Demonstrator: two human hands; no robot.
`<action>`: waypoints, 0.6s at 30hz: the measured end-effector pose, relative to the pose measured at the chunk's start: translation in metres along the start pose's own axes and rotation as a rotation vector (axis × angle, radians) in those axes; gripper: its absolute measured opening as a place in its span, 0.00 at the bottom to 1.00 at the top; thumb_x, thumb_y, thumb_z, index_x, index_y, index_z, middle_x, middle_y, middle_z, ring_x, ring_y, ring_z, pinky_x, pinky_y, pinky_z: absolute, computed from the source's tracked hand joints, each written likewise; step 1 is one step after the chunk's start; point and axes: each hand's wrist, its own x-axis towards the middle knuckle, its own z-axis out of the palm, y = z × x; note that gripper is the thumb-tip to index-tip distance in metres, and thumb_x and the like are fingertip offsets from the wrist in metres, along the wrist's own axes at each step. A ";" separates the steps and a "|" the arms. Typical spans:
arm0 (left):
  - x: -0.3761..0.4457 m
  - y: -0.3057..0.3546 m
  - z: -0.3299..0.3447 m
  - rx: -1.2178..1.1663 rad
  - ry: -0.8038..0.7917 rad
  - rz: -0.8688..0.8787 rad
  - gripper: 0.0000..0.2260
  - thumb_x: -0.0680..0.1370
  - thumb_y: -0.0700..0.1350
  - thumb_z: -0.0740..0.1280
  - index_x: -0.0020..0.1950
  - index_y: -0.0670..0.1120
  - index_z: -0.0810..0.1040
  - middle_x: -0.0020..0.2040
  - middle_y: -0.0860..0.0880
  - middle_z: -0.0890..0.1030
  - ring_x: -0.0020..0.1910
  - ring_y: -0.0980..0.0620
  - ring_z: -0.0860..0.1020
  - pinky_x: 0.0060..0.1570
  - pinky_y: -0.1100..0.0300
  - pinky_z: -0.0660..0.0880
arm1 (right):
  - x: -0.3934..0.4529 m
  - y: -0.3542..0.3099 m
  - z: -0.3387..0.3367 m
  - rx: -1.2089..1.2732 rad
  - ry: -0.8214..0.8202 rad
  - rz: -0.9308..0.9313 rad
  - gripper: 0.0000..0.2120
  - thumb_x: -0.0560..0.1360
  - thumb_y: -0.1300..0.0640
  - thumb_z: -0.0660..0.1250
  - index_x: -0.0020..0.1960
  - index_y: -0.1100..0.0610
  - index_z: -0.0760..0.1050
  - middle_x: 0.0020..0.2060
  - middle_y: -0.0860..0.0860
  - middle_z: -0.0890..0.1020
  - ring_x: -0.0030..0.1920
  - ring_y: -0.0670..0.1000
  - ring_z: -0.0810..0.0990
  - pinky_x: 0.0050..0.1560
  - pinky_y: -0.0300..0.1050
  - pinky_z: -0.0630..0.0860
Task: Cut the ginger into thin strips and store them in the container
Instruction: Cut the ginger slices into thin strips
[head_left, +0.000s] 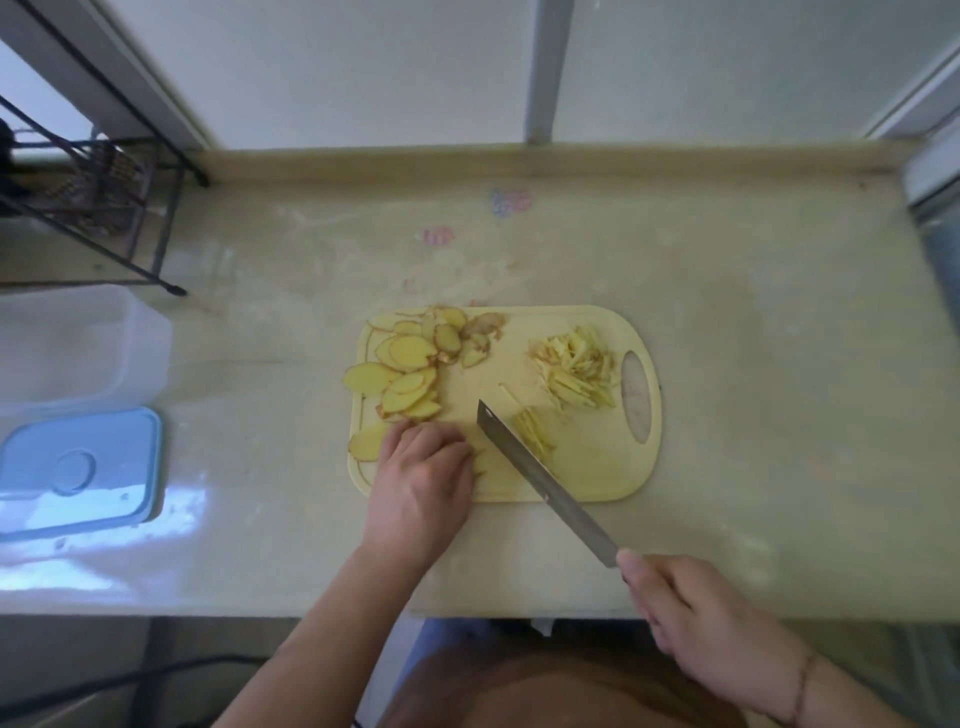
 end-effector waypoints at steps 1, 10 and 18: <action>0.000 0.002 0.001 0.018 -0.003 -0.014 0.03 0.72 0.39 0.71 0.41 0.43 0.85 0.45 0.48 0.83 0.44 0.46 0.81 0.59 0.48 0.71 | 0.002 0.001 -0.002 0.001 -0.007 0.008 0.28 0.71 0.30 0.49 0.31 0.53 0.68 0.23 0.48 0.72 0.26 0.42 0.70 0.36 0.46 0.71; -0.005 0.007 0.006 0.017 -0.004 -0.125 0.05 0.73 0.41 0.69 0.43 0.44 0.85 0.48 0.49 0.83 0.49 0.50 0.81 0.64 0.44 0.70 | 0.031 0.004 -0.059 0.204 -0.045 0.131 0.25 0.78 0.35 0.53 0.35 0.56 0.64 0.24 0.50 0.62 0.22 0.49 0.57 0.23 0.35 0.55; 0.012 0.028 -0.005 -0.093 0.092 -0.340 0.10 0.75 0.46 0.68 0.45 0.42 0.86 0.47 0.49 0.84 0.47 0.50 0.80 0.46 0.54 0.79 | 0.028 0.000 -0.067 0.045 -0.121 -0.119 0.30 0.74 0.29 0.51 0.32 0.55 0.64 0.23 0.47 0.65 0.24 0.45 0.63 0.26 0.35 0.61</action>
